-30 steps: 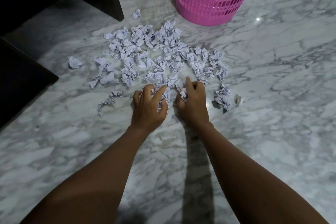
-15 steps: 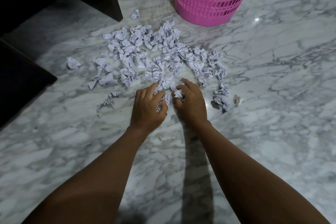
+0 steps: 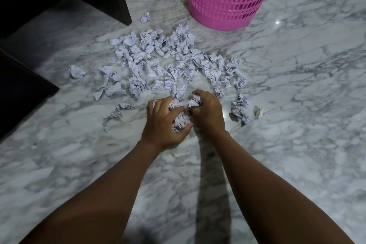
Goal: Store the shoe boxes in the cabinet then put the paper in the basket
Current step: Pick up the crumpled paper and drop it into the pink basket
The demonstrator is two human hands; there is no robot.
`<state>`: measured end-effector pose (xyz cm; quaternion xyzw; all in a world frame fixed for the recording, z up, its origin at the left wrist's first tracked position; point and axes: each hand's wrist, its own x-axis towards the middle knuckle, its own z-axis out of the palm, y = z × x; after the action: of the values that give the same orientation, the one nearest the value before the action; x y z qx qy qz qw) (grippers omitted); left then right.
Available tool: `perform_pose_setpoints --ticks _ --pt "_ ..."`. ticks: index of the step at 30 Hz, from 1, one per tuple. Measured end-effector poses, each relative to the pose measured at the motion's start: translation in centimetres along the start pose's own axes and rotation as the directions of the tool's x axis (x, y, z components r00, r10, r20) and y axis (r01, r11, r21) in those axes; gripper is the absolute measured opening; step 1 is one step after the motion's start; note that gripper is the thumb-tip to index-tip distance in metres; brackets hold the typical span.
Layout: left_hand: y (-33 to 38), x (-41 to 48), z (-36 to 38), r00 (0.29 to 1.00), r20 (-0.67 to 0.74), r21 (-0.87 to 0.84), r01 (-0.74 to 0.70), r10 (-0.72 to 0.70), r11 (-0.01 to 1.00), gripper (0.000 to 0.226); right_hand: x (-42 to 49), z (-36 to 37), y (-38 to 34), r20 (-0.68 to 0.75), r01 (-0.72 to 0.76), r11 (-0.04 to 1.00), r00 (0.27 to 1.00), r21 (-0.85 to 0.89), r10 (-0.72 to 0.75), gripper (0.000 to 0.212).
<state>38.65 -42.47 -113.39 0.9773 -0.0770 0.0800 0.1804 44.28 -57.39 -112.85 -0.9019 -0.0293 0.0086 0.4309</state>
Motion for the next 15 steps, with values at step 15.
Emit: perform_pose_setpoints --ticks 15 --pt "0.2 0.4 1.7 0.976 -0.217 -0.032 0.026 -0.032 0.999 0.01 -1.9 -9.6 5.1 -0.631 -0.168 0.965 0.731 0.202 0.259 0.031"
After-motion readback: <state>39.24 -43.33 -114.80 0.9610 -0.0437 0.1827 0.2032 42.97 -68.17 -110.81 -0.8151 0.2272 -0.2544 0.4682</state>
